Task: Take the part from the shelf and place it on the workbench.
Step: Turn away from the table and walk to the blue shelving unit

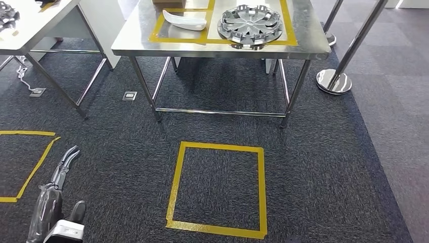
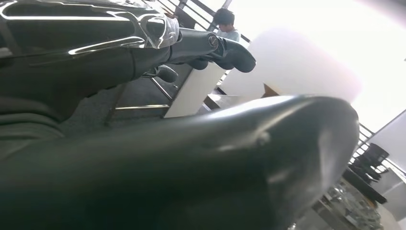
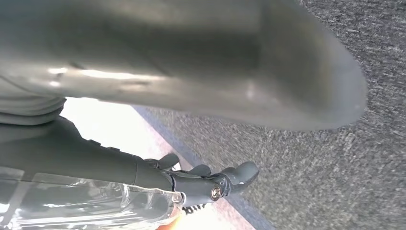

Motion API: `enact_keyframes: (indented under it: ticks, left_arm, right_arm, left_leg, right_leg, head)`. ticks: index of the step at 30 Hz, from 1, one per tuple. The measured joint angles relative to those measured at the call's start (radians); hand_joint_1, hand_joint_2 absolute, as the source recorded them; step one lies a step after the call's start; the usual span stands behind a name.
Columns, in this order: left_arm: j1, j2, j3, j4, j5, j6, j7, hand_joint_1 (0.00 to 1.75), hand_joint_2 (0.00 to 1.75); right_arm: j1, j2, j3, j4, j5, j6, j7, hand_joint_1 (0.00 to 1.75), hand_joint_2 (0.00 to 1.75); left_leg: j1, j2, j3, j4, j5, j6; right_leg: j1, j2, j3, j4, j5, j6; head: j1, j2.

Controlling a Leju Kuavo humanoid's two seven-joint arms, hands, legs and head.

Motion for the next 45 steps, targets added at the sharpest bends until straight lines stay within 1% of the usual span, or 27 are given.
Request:
enact_keyframes:
  ticks: [1,2,3,5,7,9,11,13,15,16,17,18,20,22,24,26,28,30,31,32,33,35,37,39,41,43,45]
  left_arm:
    - [0.002,0.000,0.000,0.000,-0.002,-0.001,0.000,0.00,0.00]
    - [0.003,0.000,0.000,0.000,-0.004,-0.002,0.000,0.00,0.00]
    - [0.004,0.000,0.000,-0.001,-0.005,-0.002,0.000,0.00,0.00]
    - [0.002,-0.001,0.000,-0.003,-0.007,-0.002,0.000,0.00,0.00]
    - [0.003,-0.002,0.000,-0.006,-0.009,-0.002,-0.001,0.00,0.00]
    - [0.007,-0.003,0.001,-0.009,-0.011,-0.002,-0.002,0.00,0.00]
    - [0.007,-0.006,0.002,-0.012,-0.011,-0.002,-0.002,0.00,0.00]
    - [0.006,-0.008,0.002,-0.014,-0.012,-0.003,-0.002,0.00,0.00]
    - [0.007,-0.010,0.002,-0.014,-0.012,-0.004,-0.002,0.00,0.00]
    - [0.008,-0.011,0.002,-0.013,-0.012,-0.004,-0.002,0.00,0.00]
    - [0.008,-0.012,0.002,-0.013,-0.012,-0.004,-0.002,0.00,0.00]
    - [0.008,-0.012,0.002,-0.013,-0.012,-0.005,-0.002,0.00,0.00]
    - [0.007,-0.014,0.002,-0.013,-0.013,-0.005,-0.002,0.00,0.00]
    - [0.005,-0.015,0.002,-0.013,-0.013,-0.007,-0.005,0.00,0.00]
    - [0.008,-0.014,0.002,-0.013,-0.013,-0.009,-0.008,0.00,0.00]
    - [0.007,-0.014,0.001,-0.013,-0.013,-0.011,-0.010,0.00,0.00]
    - [0.003,-0.013,0.000,-0.013,-0.013,-0.013,-0.012,0.00,0.00]
    - [0.002,-0.014,-0.001,-0.013,-0.013,-0.014,-0.012,0.00,0.00]
    - [0.003,-0.014,-0.002,-0.012,-0.013,-0.015,-0.012,0.00,0.00]
    - [0.003,-0.014,-0.002,-0.012,-0.013,-0.016,-0.012,0.00,0.00]
    - [0.003,-0.014,-0.002,-0.012,-0.013,-0.017,-0.012,0.00,0.00]
    - [0.001,-0.014,-0.002,-0.012,-0.013,-0.017,-0.012,0.00,0.00]
    - [-0.001,-0.014,-0.003,-0.013,-0.012,-0.019,-0.011,0.00,0.00]
    - [-0.001,-0.013,-0.003,-0.011,-0.010,-0.022,-0.007,0.00,0.00]
    - [-0.005,-0.013,-0.005,-0.008,-0.007,-0.023,-0.004,0.00,0.00]
    - [-0.017,-0.014,-0.011,-0.002,-0.007,-0.023,-0.003,0.00,0.00]
    - [-0.025,-0.016,-0.017,0.008,-0.009,-0.018,0.006,0.00,0.00]
  right_arm:
    - [0.000,0.000,0.000,0.000,0.000,0.001,-0.001,0.00,0.00]
    - [-0.001,0.000,0.000,0.000,-0.001,0.003,-0.002,0.00,0.00]
    - [-0.003,0.000,0.000,0.000,-0.001,0.006,-0.003,0.00,0.00]
    - [-0.005,0.001,0.000,0.000,-0.004,0.013,-0.004,0.00,0.00]
    - [-0.006,0.002,0.000,0.000,-0.006,0.017,-0.004,0.00,0.00]
    - [-0.007,0.003,0.000,0.000,-0.007,0.017,-0.004,0.00,0.00]
    - [-0.008,0.004,0.000,0.000,-0.008,0.017,-0.004,0.00,0.00]
    - [-0.005,0.002,0.001,0.000,-0.008,0.017,-0.005,0.00,0.00]
    - [-0.001,0.000,0.000,0.000,-0.008,0.017,-0.005,0.00,0.00]
    - [0.000,0.000,0.000,0.000,-0.008,0.017,-0.005,0.00,0.00]
    - [0.000,0.000,0.000,0.000,-0.008,0.018,-0.005,0.00,0.00]
    - [-0.001,0.000,0.000,0.000,-0.008,0.018,-0.005,0.00,0.00]
    - [-0.002,-0.001,0.000,0.001,-0.007,0.018,-0.003,0.00,0.00]
    - [-0.002,-0.001,0.001,0.001,-0.004,0.018,0.000,0.00,0.00]
    - [-0.003,0.000,0.001,0.000,0.000,0.018,0.004,0.00,0.00]
    - [-0.006,0.001,0.000,0.000,0.004,0.018,0.005,0.00,0.00]
    - [-0.006,0.000,0.000,0.000,0.008,0.018,0.006,0.00,0.00]
    - [-0.003,-0.002,0.000,0.000,0.012,0.020,0.007,0.00,0.00]
    - [-0.003,-0.002,0.000,0.000,0.014,0.021,0.008,0.00,0.00]
    - [-0.003,-0.002,0.001,0.000,0.015,0.023,0.008,0.00,0.00]
    - [-0.005,-0.002,0.001,0.000,0.015,0.025,0.008,0.00,0.00]
    - [-0.007,-0.002,0.001,0.000,0.016,0.027,0.008,0.00,0.00]
    - [-0.008,-0.002,0.001,0.000,0.017,0.030,0.008,0.00,0.00]
    - [-0.008,-0.001,0.001,0.000,0.015,0.031,0.009,0.00,0.00]
    - [-0.009,0.000,0.001,0.000,0.010,0.031,0.010,0.00,0.00]
    - [-0.006,-0.002,0.001,0.000,0.006,0.030,0.010,0.00,0.00]
    - [0.002,-0.004,0.001,0.000,0.003,0.030,0.010,0.00,0.00]
  left_leg:
    - [0.001,0.002,0.010,-0.007,0.011,0.001]
    - [0.001,0.007,0.042,-0.057,0.037,0.003]
    - [-0.001,0.023,0.088,-0.134,0.069,0.007]
    - [-0.011,0.062,0.158,-0.260,0.102,0.018]
    - [-0.020,0.070,0.169,-0.291,0.101,0.027]
    - [-0.018,0.048,0.164,-0.295,0.107,0.038]
    - [-0.011,0.028,0.164,-0.302,0.115,0.050]
    - [-0.008,0.005,0.161,-0.303,0.120,0.057]
    - [-0.008,-0.021,0.158,-0.300,0.122,0.059]
    - [-0.008,-0.035,0.157,-0.298,0.122,0.059]
    - [-0.008,-0.048,0.157,-0.296,0.121,0.059]
    - [-0.007,-0.061,0.157,-0.292,0.120,0.057]
    - [-0.008,-0.088,0.151,-0.281,0.117,0.049]
    - [-0.007,-0.111,0.140,-0.272,0.117,0.036]
    - [-0.003,-0.125,0.133,-0.273,0.121,0.023]
    - [-0.005,-0.089,0.116,-0.244,0.101,0.014]
    - [-0.006,-0.028,0.068,-0.141,0.041,0.007]
    - [-0.004,-0.004,0.009,-0.017,-0.010,0.003]
    - [-0.003,0.000,-0.002,0.009,-0.012,0.003]
    - [-0.003,0.003,0.009,-0.009,0.005,0.004]
    - [-0.004,0.011,0.040,-0.065,0.035,0.007]
    - [-0.012,0.058,0.120,-0.207,0.085,0.017]
    - [-0.022,0.085,0.153,-0.272,0.098,0.028]
    - [-0.024,0.063,0.149,-0.277,0.100,0.038]
    - [-0.018,0.039,0.150,-0.284,0.107,0.049]
    - [-0.012,0.014,0.151,-0.288,0.113,0.057]
    - [-0.012,-0.014,0.149,-0.288,0.114,0.061]
  right_leg:
    - [0.000,-0.013,0.000,0.000,0.000,0.000]
    - [0.001,-0.025,0.001,0.000,0.000,0.001]
    - [0.001,-0.036,0.003,0.000,-0.001,0.002]
    - [0.005,-0.053,0.005,0.000,-0.003,0.008]
    - [0.008,-0.070,0.006,-0.002,-0.004,0.019]
    - [0.007,-0.078,0.009,-0.003,-0.007,0.030]
    - [0.004,-0.034,-0.009,0.040,-0.040,0.039]
    - [0.003,0.019,-0.068,0.166,-0.105,0.043]
    - [0.004,0.032,-0.125,0.281,-0.139,0.043]
    - [0.004,0.034,-0.131,0.288,-0.128,0.043]
    - [0.003,0.036,-0.120,0.260,-0.102,0.042]
    - [0.002,0.041,-0.093,0.199,-0.065,0.040]
    - [-0.002,0.078,-0.039,0.075,-0.018,0.038]
    - [-0.003,0.101,-0.018,0.024,-0.011,0.033]
    - [-0.001,0.082,-0.017,0.022,-0.007,0.021]
    - [-0.003,0.059,-0.016,0.020,-0.002,0.008]
    - [-0.003,0.035,-0.017,0.019,0.000,0.001]
    - [-0.002,0.008,-0.019,0.019,-0.001,-0.001]
    - [-0.001,-0.006,-0.020,0.019,-0.001,-0.001]
    - [-0.001,-0.019,-0.019,0.019,-0.002,0.000]
    - [-0.001,-0.031,-0.018,0.019,-0.003,0.000]
    - [0.002,-0.051,-0.014,0.019,-0.007,0.005]
    - [0.006,-0.070,-0.010,0.019,-0.011,0.014]
    - [0.006,-0.088,-0.006,0.016,-0.014,0.025]
    - [0.003,-0.055,-0.010,0.036,-0.033,0.035]
    - [0.002,0.006,-0.051,0.131,-0.088,0.039]
    - [0.003,0.030,-0.116,0.262,-0.139,0.041]
  head:
    - [0.000,0.000]
    - [0.000,0.000]
    - [0.000,0.000]
    - [0.000,0.000]
    - [0.001,0.000]
    - [0.001,0.000]
    - [0.004,0.000]
    - [0.008,0.000]
    - [0.010,0.000]
    - [0.010,0.000]
    - [0.009,0.000]
    - [0.010,0.000]
    - [0.009,0.000]
    - [0.009,0.000]
    - [0.009,0.000]
    - [0.003,0.000]
    - [-0.004,0.000]
    - [-0.007,0.000]
    - [-0.007,0.000]
    - [-0.007,0.000]
    - [-0.007,0.000]
    - [-0.007,0.000]
    - [-0.006,0.000]
    - [-0.005,0.000]
    - [-0.004,0.000]
    - [0.000,0.000]
    - [0.004,0.000]
